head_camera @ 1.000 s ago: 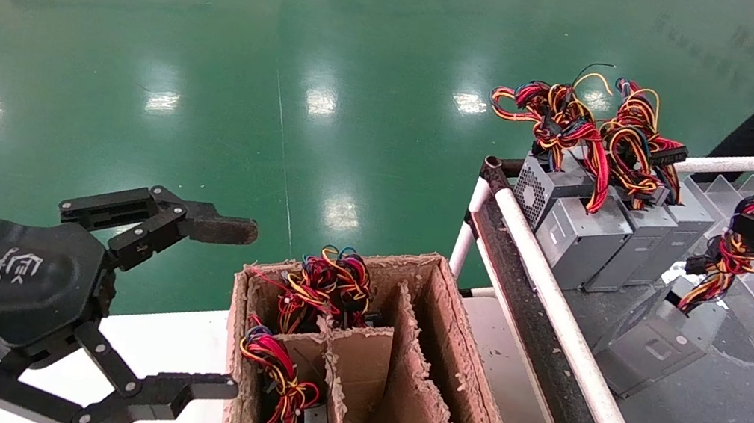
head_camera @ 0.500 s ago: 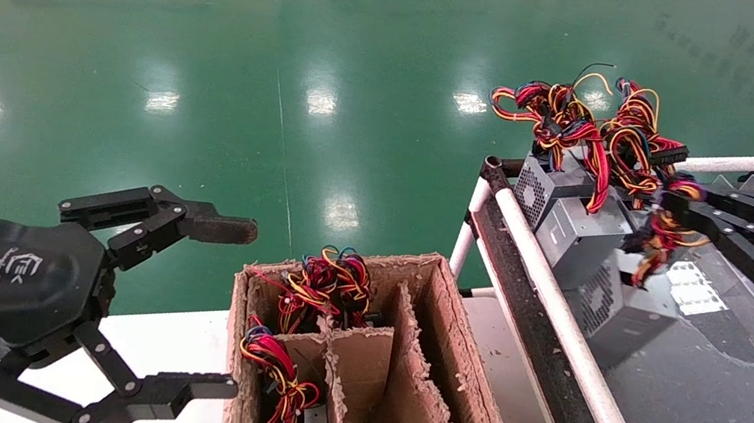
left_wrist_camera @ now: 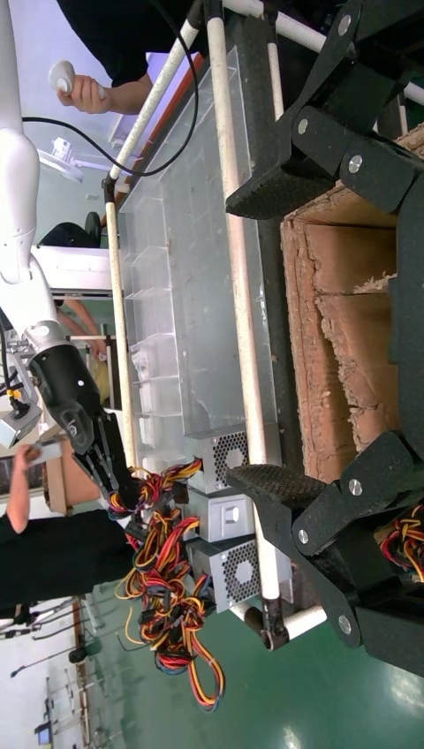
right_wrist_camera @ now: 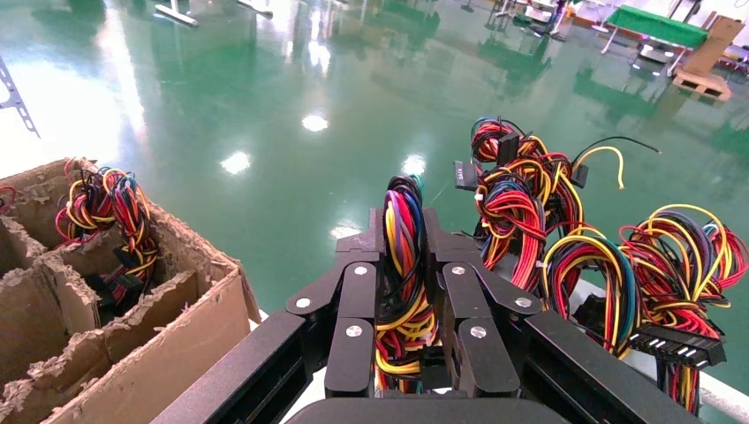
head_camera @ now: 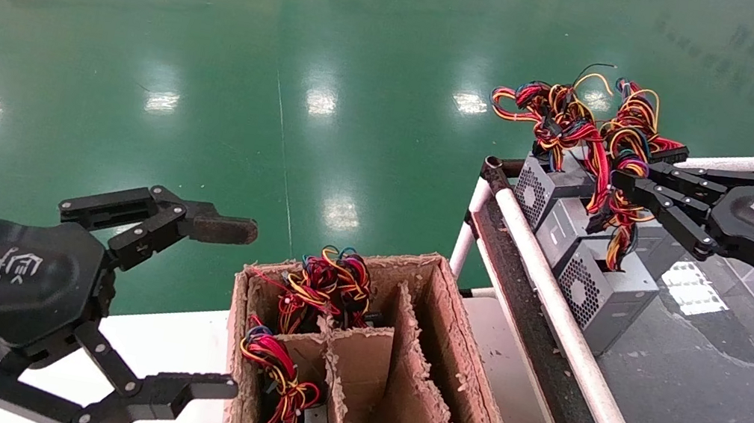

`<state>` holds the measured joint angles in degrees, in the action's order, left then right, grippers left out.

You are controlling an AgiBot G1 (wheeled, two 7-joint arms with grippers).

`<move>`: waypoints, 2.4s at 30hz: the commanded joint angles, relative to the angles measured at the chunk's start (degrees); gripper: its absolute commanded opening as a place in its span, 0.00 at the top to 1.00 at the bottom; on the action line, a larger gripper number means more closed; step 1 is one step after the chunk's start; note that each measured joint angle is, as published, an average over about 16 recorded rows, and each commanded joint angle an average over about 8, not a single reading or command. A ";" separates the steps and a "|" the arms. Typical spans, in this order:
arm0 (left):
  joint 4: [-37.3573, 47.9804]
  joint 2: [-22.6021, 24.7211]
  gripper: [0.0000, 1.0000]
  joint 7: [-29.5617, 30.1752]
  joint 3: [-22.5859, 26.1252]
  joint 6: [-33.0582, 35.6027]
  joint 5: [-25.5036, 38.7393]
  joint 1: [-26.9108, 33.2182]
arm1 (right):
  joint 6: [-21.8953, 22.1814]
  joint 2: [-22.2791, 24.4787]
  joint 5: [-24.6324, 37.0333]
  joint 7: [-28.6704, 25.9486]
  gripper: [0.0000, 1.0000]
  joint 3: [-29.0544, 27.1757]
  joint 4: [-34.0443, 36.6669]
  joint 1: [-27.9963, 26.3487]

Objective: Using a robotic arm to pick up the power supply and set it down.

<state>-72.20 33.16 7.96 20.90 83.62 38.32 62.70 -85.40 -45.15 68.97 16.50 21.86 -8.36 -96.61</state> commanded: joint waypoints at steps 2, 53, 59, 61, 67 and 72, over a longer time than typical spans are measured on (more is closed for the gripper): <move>0.00 0.00 0.00 0.00 0.00 0.00 0.00 0.00 | 0.21 -0.46 0.22 0.31 0.00 0.14 0.65 -0.29; 0.03 -0.01 0.00 -0.02 0.01 -0.02 -0.02 0.00 | -4.46 2.39 -8.71 -12.67 0.00 -2.14 -13.86 6.63; 0.03 -0.01 0.00 -0.02 0.02 -0.02 -0.02 0.00 | -3.89 3.46 -11.24 -14.67 0.00 -2.65 -20.92 10.54; 0.03 -0.01 0.00 -0.02 0.02 -0.02 -0.02 0.00 | -3.69 3.82 -12.10 -15.35 0.00 -2.82 -23.31 11.86; 0.03 -0.02 0.00 -0.02 0.02 -0.02 -0.02 0.00 | -3.12 4.88 -14.63 -17.36 0.00 -3.33 -30.38 15.77; 0.03 -0.02 0.00 -0.02 0.02 -0.02 -0.03 0.00 | -2.64 5.77 -16.73 -19.02 0.00 -3.75 -36.25 19.02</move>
<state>-72.18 33.15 7.94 20.92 83.60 38.29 62.70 -88.04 -39.38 52.24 -2.52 18.10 -44.60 -77.60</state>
